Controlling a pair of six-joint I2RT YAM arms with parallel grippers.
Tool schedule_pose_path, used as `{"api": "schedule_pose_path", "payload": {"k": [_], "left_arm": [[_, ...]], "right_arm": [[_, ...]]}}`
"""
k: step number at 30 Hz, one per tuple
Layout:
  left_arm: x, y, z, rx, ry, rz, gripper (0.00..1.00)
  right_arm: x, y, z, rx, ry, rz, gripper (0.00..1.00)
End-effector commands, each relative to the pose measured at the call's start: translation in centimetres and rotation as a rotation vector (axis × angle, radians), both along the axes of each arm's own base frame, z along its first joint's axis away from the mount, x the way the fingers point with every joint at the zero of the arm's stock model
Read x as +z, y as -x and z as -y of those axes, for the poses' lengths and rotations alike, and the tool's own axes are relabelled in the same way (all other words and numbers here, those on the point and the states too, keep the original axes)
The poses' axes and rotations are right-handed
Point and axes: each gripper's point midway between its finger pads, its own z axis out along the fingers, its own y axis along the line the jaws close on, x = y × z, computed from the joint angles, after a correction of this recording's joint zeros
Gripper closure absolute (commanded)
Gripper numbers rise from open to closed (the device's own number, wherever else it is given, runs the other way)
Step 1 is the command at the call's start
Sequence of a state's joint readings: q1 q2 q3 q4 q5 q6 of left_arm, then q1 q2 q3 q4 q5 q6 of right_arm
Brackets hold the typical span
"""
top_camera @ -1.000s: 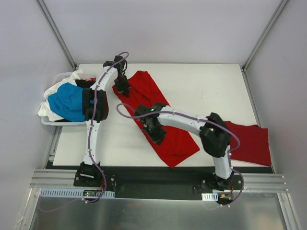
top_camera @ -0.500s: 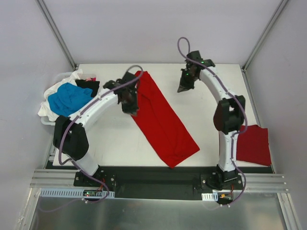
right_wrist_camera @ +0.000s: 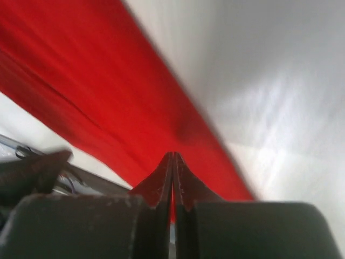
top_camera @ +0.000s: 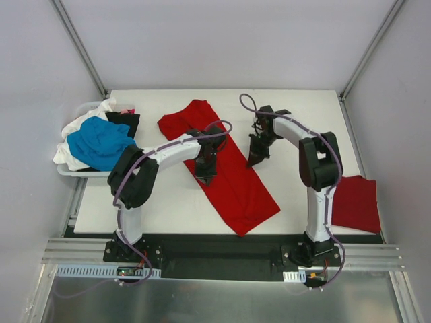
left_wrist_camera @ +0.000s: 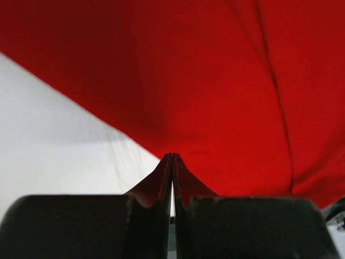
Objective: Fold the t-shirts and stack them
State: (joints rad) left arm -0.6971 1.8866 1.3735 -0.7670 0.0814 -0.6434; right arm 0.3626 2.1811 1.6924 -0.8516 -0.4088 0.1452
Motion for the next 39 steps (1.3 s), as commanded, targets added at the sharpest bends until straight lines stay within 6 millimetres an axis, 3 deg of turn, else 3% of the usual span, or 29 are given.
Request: {"api": "schedule_pose_path", "payload": {"k": [1,2,5,7,8,12,16,24,32,35,39], "left_arm": [[-0.2,-3.0,1.6,0.026,0.002,0.028,1.0],[-1.1,-3.4,1.4,0.029,-0.03,0.014,1.0],[-0.6,-6.0,0.9,0.068,-0.065,0.031,1.0],[0.4,-7.9,0.3,0.112,-0.065,0.037,1.0],[-0.3,-8.3,0.1,0.12,-0.08,0.017,1.0],[-1.3,-10.5,-2.9,0.197,-0.174,0.006,1.0],[-0.9,-12.5,-4.9,0.247,-0.176,0.023,1.0],[-2.8,-14.1,-5.8,0.238,-0.163,-0.022,1.0],[-4.1,-16.8,-7.5,0.27,-0.141,-0.065,1.0],[-4.2,-18.0,-7.8,0.278,-0.114,-0.074,1.0],[-4.0,-19.9,-7.5,0.27,-0.057,-0.06,1.0]], "right_arm": [[4.9,3.0,1.4,0.063,-0.004,0.133,0.99],[4.9,5.1,2.2,0.076,0.016,0.121,0.99],[4.3,9.0,3.5,0.116,0.065,0.082,0.99],[4.4,10.4,4.0,0.128,0.08,0.098,0.99],[4.2,10.9,4.2,0.127,0.084,0.094,0.99],[1.2,13.5,5.2,0.106,0.103,0.03,0.99],[-0.1,13.8,4.9,0.089,0.082,0.019,0.99],[-2.1,13.1,4.3,0.098,0.078,-0.002,0.99],[-3.7,15.4,4.6,0.148,0.134,0.009,0.99],[-4.0,16.2,3.8,0.168,0.142,0.019,0.99],[-4.1,17.8,0.8,0.258,0.148,0.034,0.99]]}}
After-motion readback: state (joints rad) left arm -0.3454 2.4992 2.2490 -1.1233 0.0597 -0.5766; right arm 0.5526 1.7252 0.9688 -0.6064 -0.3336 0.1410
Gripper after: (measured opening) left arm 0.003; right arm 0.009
